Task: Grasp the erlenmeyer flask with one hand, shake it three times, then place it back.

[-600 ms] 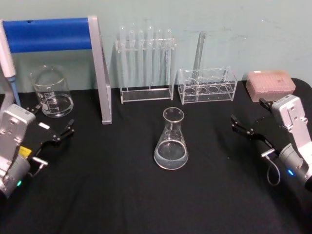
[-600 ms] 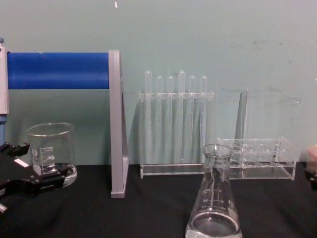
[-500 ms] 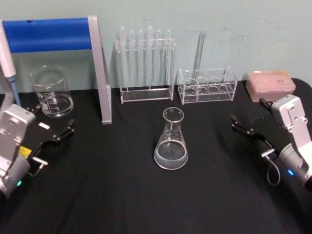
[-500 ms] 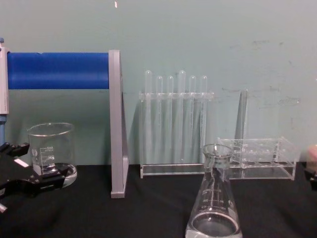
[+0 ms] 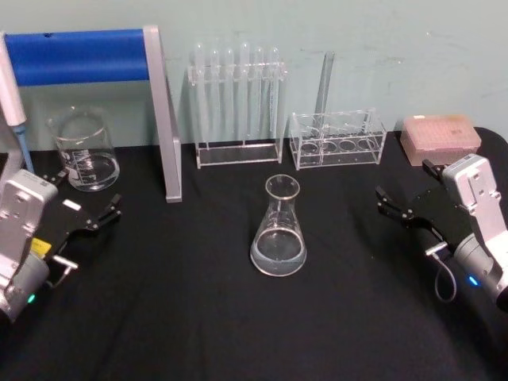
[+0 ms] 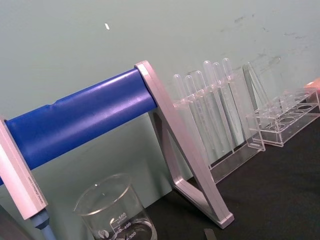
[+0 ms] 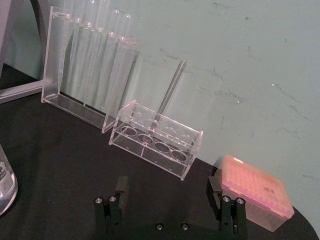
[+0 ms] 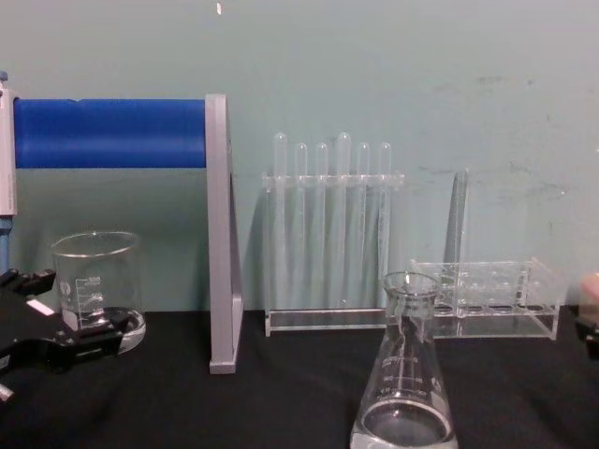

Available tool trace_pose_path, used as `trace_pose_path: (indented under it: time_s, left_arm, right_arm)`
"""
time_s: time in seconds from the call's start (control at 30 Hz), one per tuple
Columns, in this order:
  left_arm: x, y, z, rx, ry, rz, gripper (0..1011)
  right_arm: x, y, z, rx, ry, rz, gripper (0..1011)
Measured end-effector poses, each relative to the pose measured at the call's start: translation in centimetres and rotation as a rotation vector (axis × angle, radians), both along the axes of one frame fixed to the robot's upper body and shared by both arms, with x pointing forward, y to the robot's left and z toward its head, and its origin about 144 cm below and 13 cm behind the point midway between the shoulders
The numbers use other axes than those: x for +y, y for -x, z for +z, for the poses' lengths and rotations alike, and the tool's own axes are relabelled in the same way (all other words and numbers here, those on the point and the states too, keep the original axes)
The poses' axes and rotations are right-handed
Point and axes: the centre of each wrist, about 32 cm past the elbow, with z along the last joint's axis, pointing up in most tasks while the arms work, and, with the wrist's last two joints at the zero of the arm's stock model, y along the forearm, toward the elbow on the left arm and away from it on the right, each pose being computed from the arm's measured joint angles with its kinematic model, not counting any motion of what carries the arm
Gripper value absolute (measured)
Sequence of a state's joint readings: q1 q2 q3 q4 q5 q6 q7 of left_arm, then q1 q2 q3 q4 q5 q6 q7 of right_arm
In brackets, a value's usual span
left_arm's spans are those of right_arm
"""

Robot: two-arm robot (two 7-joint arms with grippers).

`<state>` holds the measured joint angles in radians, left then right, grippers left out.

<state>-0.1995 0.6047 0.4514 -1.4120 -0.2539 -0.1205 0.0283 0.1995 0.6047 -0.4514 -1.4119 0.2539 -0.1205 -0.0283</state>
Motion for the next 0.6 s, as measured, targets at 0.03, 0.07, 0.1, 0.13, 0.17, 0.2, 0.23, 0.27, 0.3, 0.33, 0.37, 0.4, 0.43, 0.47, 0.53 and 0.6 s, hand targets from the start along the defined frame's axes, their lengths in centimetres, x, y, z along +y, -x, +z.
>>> trace_pose_path:
  time_s: [0.03, 0.07, 0.1, 0.13, 0.17, 0.2, 0.23, 0.27, 0.3, 0.33, 0.37, 0.4, 0.43, 0.47, 0.53, 0.6]
  left_arm:
    - [0.00, 0.00, 0.00, 0.000, 0.000, 0.000, 1001]
    - [0.00, 0.00, 0.00, 0.000, 0.000, 0.000, 1001]
    - [0.00, 0.00, 0.00, 0.000, 0.000, 0.000, 1001]
    - [0.00, 0.00, 0.00, 0.000, 0.000, 0.000, 1001]
    - [0.00, 0.00, 0.00, 0.000, 0.000, 0.000, 1001]
    - [0.00, 0.00, 0.00, 0.000, 0.000, 0.000, 1000]
    - [0.00, 0.00, 0.00, 0.000, 0.000, 0.000, 1001]
    - [0.00, 0.00, 0.00, 0.000, 0.000, 0.000, 1001]
    - [0.00, 0.00, 0.00, 0.000, 0.000, 0.000, 1001]
    - [0.00, 0.00, 0.00, 0.000, 0.000, 0.000, 1001]
    - [0.00, 0.00, 0.00, 0.000, 0.000, 0.000, 1001]
    - [0.00, 0.00, 0.00, 0.000, 0.000, 0.000, 1001]
    - [0.00, 0.00, 0.00, 0.000, 0.000, 0.000, 1001]
    - [0.00, 0.00, 0.00, 0.000, 0.000, 0.000, 1001]
    - [0.00, 0.00, 0.00, 0.000, 0.000, 0.000, 1001]
    - [0.00, 0.00, 0.00, 0.000, 0.000, 0.000, 1001]
  right_arm:
    - [0.00, 0.00, 0.00, 0.000, 0.000, 0.000, 1002]
    - [0.00, 0.00, 0.00, 0.000, 0.000, 0.000, 1002]
    - [0.00, 0.00, 0.00, 0.000, 0.000, 0.000, 1002]
    - [0.00, 0.00, 0.00, 0.000, 0.000, 0.000, 1003]
    - [0.00, 0.00, 0.00, 0.000, 0.000, 0.000, 1002]
    - [0.00, 0.00, 0.00, 0.000, 0.000, 0.000, 1002]
    - [0.00, 0.00, 0.00, 0.000, 0.000, 0.000, 1002]
    - [0.00, 0.00, 0.00, 0.000, 0.000, 0.000, 1002]
    - [0.00, 0.00, 0.00, 0.000, 0.000, 0.000, 1002]
    - [0.00, 0.00, 0.00, 0.000, 0.000, 0.000, 1003]
    - [0.00, 0.00, 0.00, 0.000, 0.000, 0.000, 1003]
    - [0.00, 0.00, 0.00, 0.000, 0.000, 0.000, 1003]
    - [0.00, 0.00, 0.00, 0.000, 0.000, 0.000, 1002]
    - [0.00, 0.00, 0.00, 0.000, 0.000, 0.000, 1002]
    - [0.00, 0.00, 0.00, 0.000, 0.000, 0.000, 1002]
    - [0.00, 0.00, 0.00, 0.000, 0.000, 0.000, 1002]
